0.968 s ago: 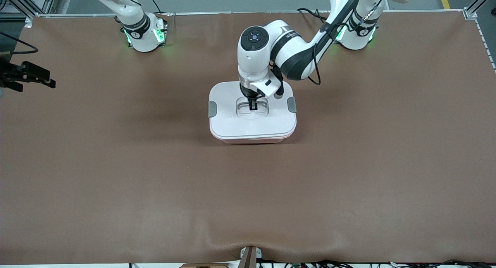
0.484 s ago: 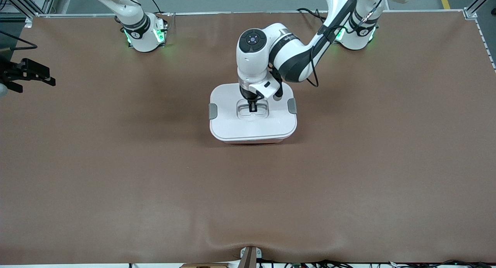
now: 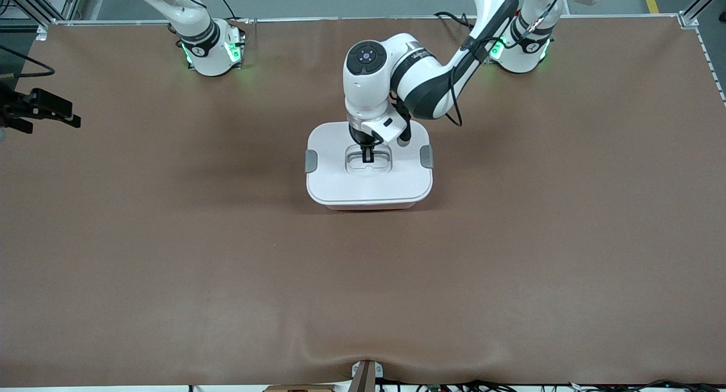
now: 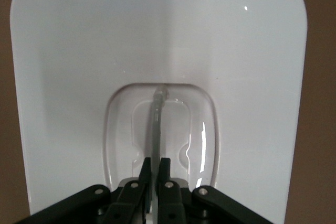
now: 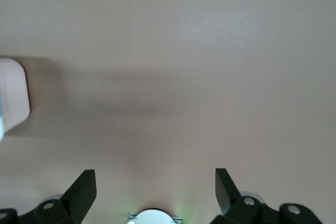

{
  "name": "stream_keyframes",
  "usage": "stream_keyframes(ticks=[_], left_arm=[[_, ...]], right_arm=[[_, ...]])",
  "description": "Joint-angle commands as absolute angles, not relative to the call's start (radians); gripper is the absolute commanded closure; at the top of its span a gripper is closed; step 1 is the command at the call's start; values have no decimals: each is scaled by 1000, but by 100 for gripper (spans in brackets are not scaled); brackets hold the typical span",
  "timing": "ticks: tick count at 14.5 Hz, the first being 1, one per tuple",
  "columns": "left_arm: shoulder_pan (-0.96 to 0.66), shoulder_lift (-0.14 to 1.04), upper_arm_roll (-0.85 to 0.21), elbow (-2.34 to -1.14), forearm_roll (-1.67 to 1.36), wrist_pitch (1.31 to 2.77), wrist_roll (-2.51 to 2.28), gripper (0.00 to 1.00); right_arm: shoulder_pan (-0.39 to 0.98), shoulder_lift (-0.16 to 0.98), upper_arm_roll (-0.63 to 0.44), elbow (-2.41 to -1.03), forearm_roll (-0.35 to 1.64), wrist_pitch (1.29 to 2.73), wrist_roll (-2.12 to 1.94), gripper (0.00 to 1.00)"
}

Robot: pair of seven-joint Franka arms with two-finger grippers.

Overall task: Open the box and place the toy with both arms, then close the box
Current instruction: 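Press the lid down onto the box with the left gripper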

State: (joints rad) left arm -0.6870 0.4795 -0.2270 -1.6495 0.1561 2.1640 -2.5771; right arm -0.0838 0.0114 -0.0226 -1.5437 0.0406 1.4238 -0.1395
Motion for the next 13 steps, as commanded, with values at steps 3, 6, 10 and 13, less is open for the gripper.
stream_keyframes(ticks=[3,6,10,13], left_arm=[[-710,517,-222,-1643,195,2194,-2609,100],[-710,515,-224,-1641,195,2194,-2609,100],[-706,502,-224,-1629,193,2184,-2599,53],[-706,476,-224,-1626,193,2168,-2599,0]], right_arm=[[-92,2,-3,-1537,61,1428,24,0],[-94,2,-5,-1540,57,1503,25,0],[-66,-2,-2,-1542,60,1497,25,0],[-64,-2,-3,-1542,61,1503,23,0]])
